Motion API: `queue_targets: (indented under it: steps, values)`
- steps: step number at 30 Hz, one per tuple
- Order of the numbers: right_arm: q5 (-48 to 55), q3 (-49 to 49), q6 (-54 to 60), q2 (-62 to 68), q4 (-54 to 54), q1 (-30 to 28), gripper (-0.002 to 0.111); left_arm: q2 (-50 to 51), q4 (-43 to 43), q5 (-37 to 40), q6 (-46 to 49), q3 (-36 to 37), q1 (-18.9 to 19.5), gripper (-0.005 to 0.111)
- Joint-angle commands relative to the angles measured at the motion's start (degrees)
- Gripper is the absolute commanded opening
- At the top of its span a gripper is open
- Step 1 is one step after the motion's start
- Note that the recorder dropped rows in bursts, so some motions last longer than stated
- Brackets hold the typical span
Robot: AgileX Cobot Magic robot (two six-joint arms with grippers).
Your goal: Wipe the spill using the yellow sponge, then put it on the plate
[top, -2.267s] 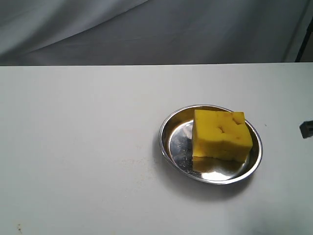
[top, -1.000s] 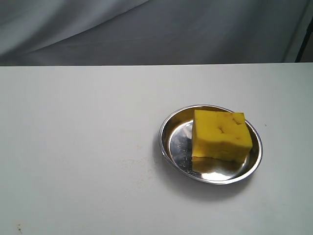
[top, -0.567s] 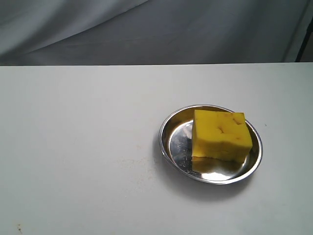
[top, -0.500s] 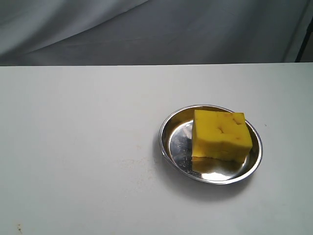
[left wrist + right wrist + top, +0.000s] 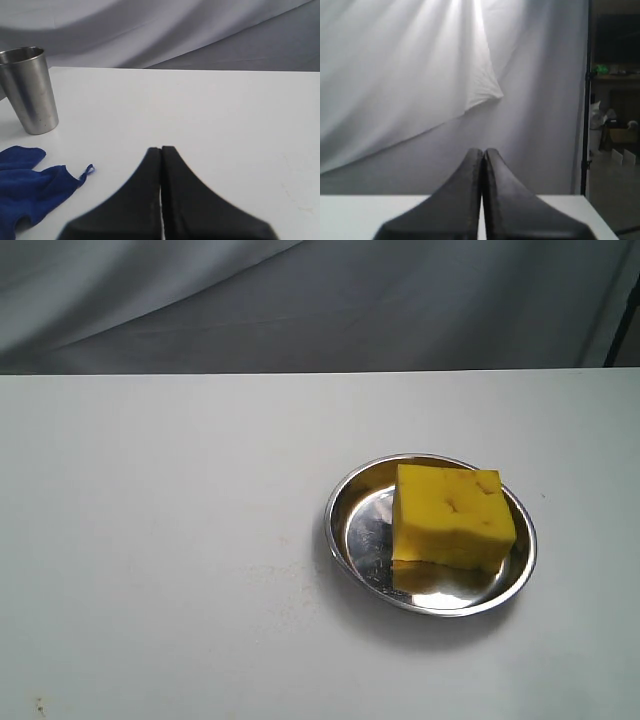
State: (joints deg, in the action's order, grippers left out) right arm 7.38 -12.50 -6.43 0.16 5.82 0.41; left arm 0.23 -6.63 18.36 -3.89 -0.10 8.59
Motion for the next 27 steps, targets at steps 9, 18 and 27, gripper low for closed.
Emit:
queue_targets:
  steps: [9,18,27]
  values:
    - [0.68,12.5,0.87,-0.16,0.75,-0.41,0.0,-0.23,0.03,-0.37,-0.22,0.1,-0.21,0.0]
    - [0.94,12.5,0.87,-0.16,-2.18,-0.41,0.0,-0.23,0.03,-0.37,-0.22,0.1,-0.21,0.0]
    - [2.11,12.5,0.87,-0.16,-9.1,-0.41,0.0,-0.23,0.03,-0.37,-0.22,0.1,-0.21,0.0]
